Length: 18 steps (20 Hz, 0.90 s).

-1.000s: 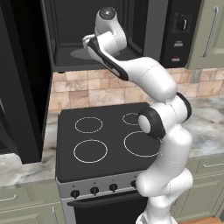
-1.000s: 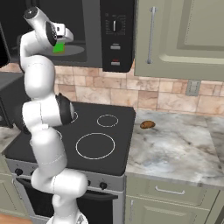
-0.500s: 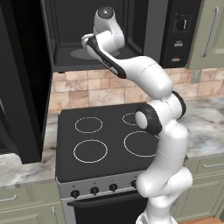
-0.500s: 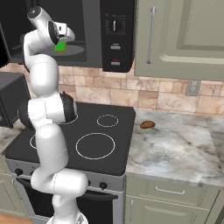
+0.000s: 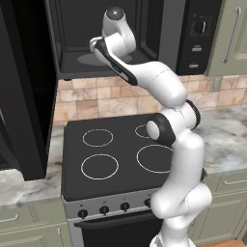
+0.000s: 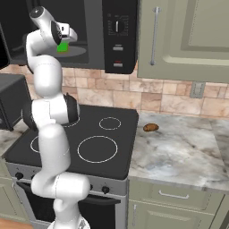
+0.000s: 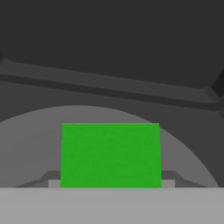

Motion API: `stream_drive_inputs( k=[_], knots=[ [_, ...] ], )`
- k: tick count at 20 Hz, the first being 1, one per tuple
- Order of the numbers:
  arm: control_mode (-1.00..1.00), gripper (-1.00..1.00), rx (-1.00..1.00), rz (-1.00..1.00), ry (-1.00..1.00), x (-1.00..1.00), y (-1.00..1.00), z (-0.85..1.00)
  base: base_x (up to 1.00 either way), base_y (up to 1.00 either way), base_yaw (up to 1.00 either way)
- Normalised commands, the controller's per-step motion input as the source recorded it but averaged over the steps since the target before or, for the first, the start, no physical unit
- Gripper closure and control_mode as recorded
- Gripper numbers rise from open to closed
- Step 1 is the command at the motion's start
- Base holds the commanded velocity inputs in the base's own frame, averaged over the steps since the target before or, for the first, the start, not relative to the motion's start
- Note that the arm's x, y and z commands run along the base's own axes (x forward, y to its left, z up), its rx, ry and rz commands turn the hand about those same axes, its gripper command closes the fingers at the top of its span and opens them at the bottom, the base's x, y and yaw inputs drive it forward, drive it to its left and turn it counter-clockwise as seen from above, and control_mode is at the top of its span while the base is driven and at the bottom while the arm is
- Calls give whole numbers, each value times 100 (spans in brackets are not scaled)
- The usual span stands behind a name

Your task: Place the sponge inside the microwave to prepare for sanitizing.

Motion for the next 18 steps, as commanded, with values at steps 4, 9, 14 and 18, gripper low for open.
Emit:
stream_drive_inputs(
  k=[4,9,14,18],
  knots=[
    [-100,-100,0,0,0,9,0,-16,0,0,0],
    [-100,-100,0,0,0,2,0,-7,0,0,0],
    [-100,-100,0,0,0,0,0,-2,0,0,0],
    [-100,-100,0,0,0,0,0,0,0,0,0]
  ],
)
